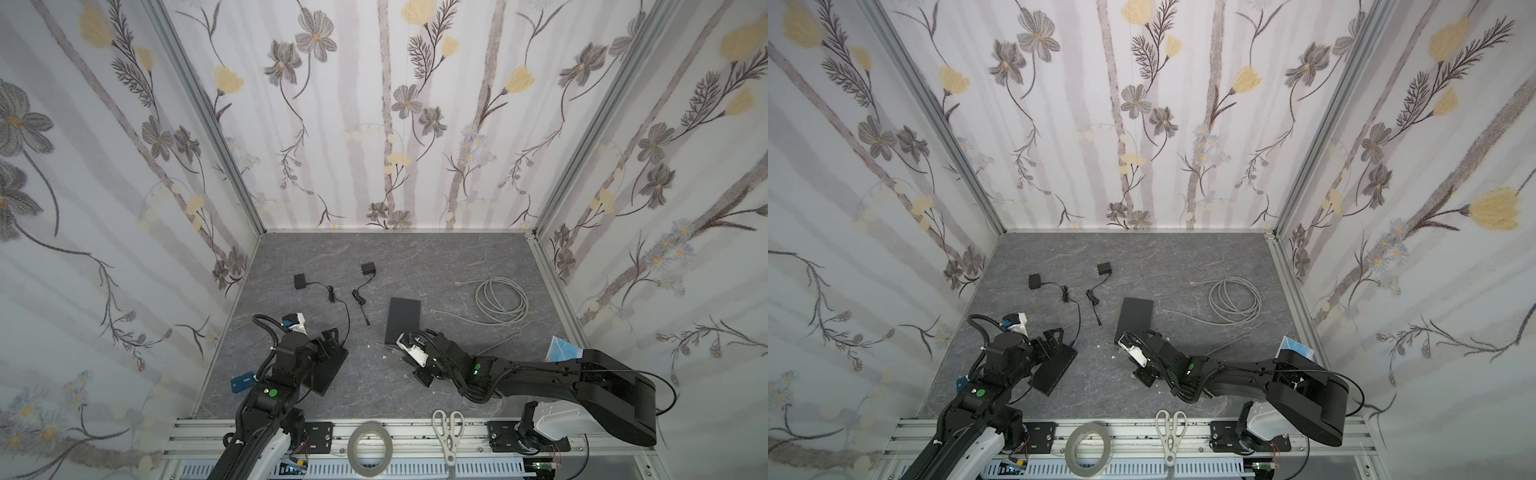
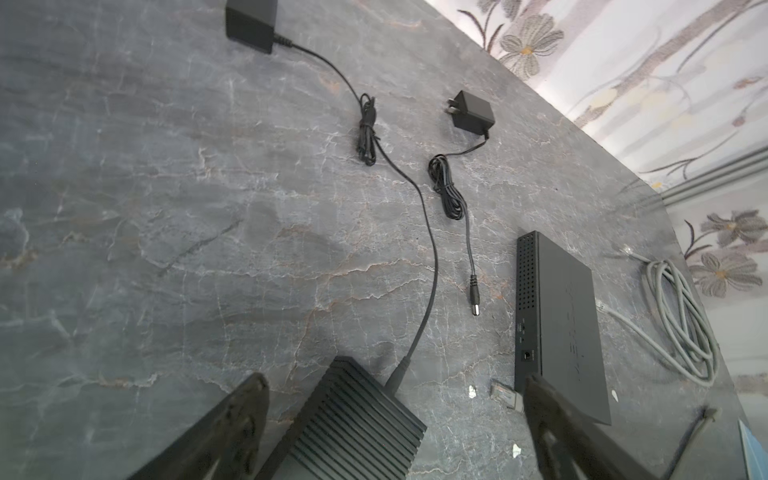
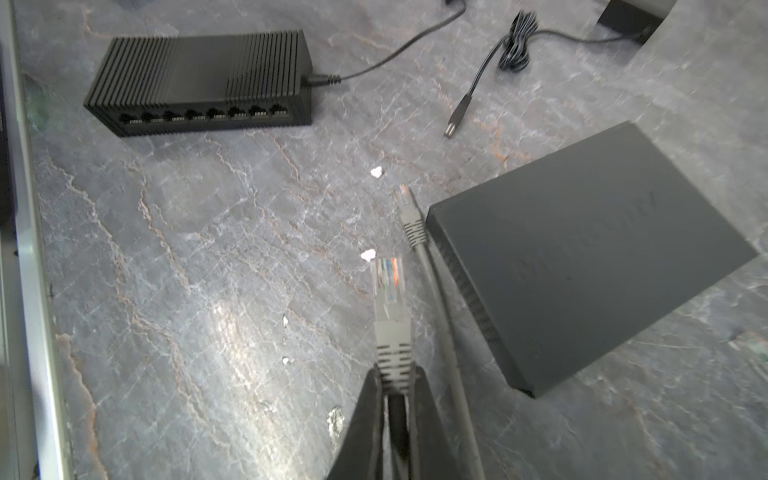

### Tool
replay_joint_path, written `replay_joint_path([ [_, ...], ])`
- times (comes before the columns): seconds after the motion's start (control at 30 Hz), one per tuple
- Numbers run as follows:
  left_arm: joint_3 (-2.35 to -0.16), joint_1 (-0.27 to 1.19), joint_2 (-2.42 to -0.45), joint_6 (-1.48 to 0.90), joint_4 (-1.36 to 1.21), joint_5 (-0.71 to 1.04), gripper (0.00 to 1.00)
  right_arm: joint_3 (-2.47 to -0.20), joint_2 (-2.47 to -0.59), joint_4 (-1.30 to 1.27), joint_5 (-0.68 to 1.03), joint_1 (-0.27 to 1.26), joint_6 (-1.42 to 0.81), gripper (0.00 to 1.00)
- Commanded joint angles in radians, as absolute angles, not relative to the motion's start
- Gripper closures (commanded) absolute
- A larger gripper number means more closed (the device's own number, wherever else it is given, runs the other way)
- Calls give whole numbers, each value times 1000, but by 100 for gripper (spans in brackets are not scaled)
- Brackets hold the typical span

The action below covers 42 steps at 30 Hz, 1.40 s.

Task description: Insert the plug into the switch port

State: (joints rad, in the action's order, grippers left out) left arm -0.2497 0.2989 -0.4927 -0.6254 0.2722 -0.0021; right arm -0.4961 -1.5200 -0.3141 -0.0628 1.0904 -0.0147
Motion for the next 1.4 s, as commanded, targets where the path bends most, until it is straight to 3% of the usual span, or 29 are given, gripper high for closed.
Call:
replay_joint_path([
  [0.0, -232, 300, -542, -853, 356, -37, 0, -517, -1494, -319, -91, 1099, 17, 98],
  [0.2, -328, 326, -606, -1264, 775, -168, 0, -507, -1452, -278, -140, 1115, 57, 98],
  [0.37, -429, 343, -696, -1394, 985, -167, 0, -475, -1439, -312, -149, 1115, 53, 98],
  [0.6, -379, 445, -810, -1473, 781, -67, 0, -443, -1388, -314, -199, 1116, 72, 98],
  [0.77, -335, 483, -888, -1428, 448, -9, 0, -414, -1346, -338, -204, 1114, 70, 97],
  [0.97, -365, 508, -873, -1368, 339, -11, 0, -405, -1342, -342, -207, 1114, 72, 97],
  [1.17, -255, 509, -828, -1316, -30, 141, 0, -422, -1366, -335, -188, 1115, 76, 96],
  [1.37, -358, 509, -780, -1009, 87, 239, 0, -419, -1371, -347, -92, 1115, 92, 96],
])
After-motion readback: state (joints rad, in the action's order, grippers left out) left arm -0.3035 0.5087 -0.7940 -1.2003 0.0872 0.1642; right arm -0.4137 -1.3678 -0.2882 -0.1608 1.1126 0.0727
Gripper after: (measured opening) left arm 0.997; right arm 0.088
